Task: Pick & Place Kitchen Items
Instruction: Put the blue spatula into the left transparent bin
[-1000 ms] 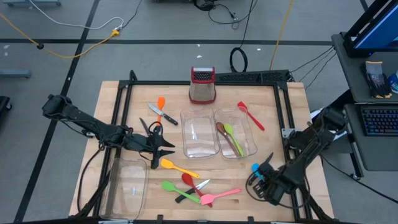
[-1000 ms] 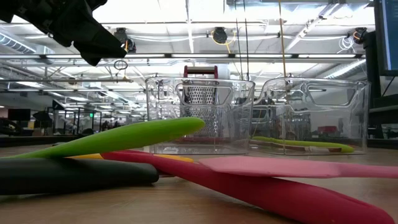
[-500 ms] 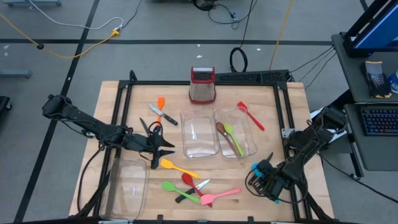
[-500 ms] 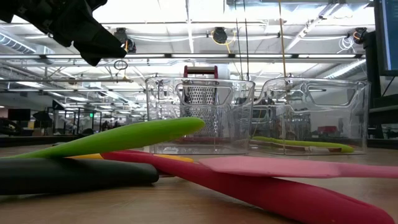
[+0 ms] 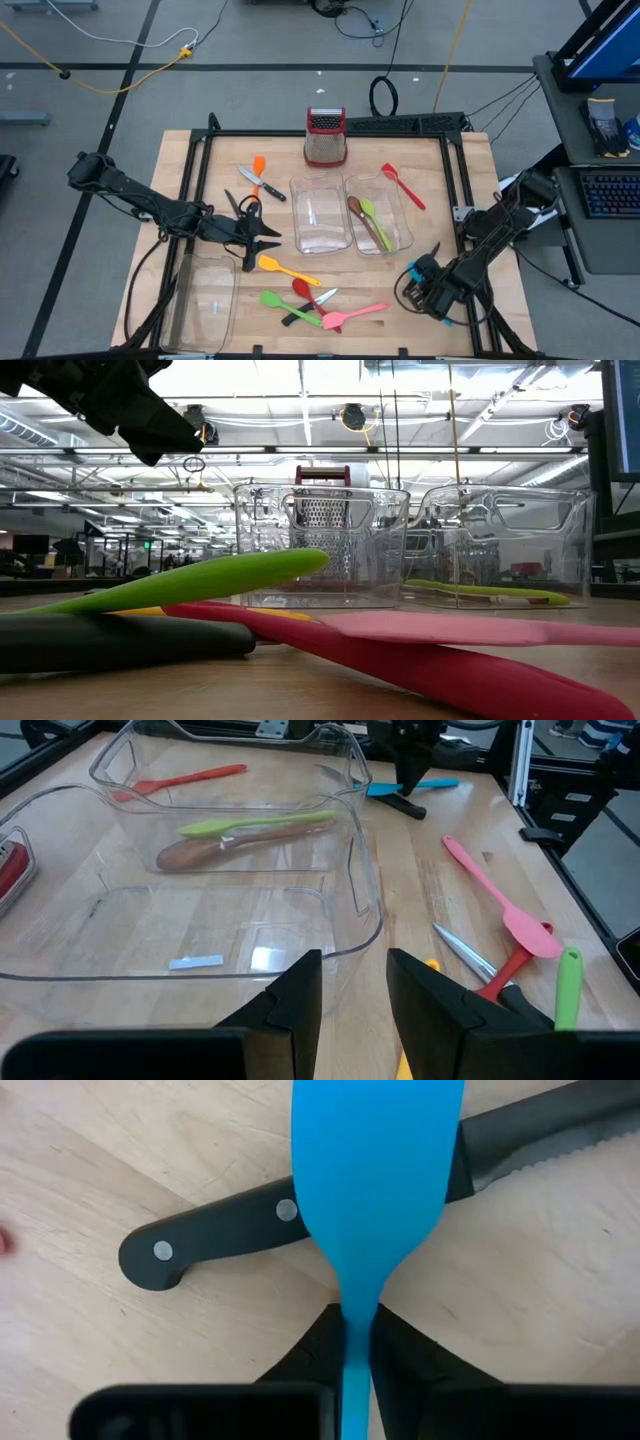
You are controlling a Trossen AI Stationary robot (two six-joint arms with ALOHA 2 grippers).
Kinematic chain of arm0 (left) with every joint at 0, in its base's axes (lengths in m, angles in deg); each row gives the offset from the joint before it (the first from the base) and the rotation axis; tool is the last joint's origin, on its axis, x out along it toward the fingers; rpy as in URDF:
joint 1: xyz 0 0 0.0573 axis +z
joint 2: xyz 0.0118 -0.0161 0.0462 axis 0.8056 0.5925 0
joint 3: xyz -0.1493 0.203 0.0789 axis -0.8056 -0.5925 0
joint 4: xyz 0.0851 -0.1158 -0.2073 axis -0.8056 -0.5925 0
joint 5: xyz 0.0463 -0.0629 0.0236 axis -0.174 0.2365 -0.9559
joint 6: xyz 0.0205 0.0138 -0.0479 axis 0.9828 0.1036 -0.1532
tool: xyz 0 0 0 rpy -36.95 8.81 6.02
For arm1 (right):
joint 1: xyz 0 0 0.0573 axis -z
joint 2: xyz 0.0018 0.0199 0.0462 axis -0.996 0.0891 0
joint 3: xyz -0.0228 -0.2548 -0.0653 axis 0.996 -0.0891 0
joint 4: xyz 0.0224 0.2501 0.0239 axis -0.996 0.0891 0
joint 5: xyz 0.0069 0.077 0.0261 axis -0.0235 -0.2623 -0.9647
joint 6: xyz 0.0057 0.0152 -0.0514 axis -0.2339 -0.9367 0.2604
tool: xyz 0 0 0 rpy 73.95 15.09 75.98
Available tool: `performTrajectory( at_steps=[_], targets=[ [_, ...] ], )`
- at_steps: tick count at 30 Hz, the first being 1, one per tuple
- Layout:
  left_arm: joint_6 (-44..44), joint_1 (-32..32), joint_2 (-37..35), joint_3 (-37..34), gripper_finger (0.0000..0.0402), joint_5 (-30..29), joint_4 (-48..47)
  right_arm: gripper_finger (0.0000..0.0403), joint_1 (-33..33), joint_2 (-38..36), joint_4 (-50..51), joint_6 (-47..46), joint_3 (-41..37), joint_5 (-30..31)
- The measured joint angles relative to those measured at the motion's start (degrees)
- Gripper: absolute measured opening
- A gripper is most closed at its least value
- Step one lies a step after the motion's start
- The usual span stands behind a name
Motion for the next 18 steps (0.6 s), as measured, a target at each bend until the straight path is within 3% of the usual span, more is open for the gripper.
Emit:
performTrajectory(
  at_steps=[13, 18],
  targets=[
    [0.1, 0.0, 0.0, 0.0, 0.0118, 0.0, 0.3, 0.0022, -0.1, -10.1, -1.0, 2.6, -0.1, 1.4],
    [0.1, 0.0, 0.0, 0.0, 0.0118, 0.0, 0.4, 0.0022, 0.0, -14.4, -7.1, 7.9, -0.1, 7.8]
  ],
)
